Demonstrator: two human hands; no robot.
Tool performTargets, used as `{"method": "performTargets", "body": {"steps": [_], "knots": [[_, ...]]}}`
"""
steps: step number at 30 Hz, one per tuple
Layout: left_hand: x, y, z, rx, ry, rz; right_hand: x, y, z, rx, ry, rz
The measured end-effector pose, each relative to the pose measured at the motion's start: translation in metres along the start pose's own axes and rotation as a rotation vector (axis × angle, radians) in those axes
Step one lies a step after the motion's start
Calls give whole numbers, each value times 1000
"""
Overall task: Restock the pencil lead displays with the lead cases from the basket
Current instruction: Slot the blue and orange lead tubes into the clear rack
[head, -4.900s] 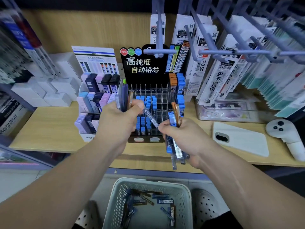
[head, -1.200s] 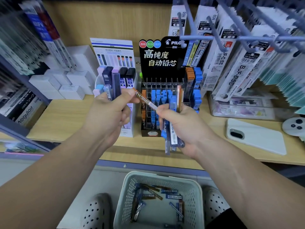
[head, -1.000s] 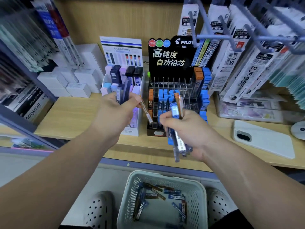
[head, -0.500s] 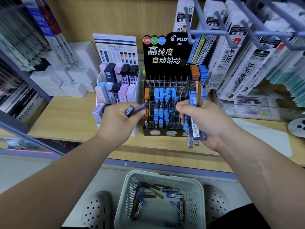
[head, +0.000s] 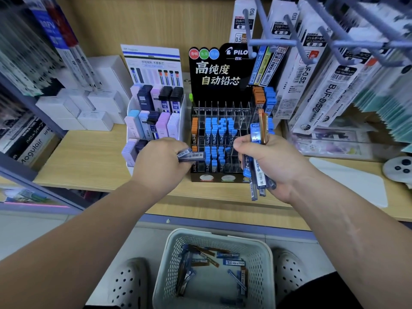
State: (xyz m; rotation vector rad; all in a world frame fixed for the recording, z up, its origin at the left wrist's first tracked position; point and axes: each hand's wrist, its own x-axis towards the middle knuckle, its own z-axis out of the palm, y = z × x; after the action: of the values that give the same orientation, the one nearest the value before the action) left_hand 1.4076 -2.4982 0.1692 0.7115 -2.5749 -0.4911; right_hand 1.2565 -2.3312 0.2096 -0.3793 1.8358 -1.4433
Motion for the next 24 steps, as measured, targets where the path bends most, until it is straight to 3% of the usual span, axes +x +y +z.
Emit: {"method": "performTargets", "body": {"steps": [4, 9, 24], "knots": [[5, 16, -13, -343, -64, -239, 0, -1, -5, -20, -17, -19], [5, 45, -31, -874, -437, -501, -8, -5, -8, 2, -86, -60], [1, 90, -22, -707, -624, -234, -34, -8, -22, 249, -223, -15]]}}
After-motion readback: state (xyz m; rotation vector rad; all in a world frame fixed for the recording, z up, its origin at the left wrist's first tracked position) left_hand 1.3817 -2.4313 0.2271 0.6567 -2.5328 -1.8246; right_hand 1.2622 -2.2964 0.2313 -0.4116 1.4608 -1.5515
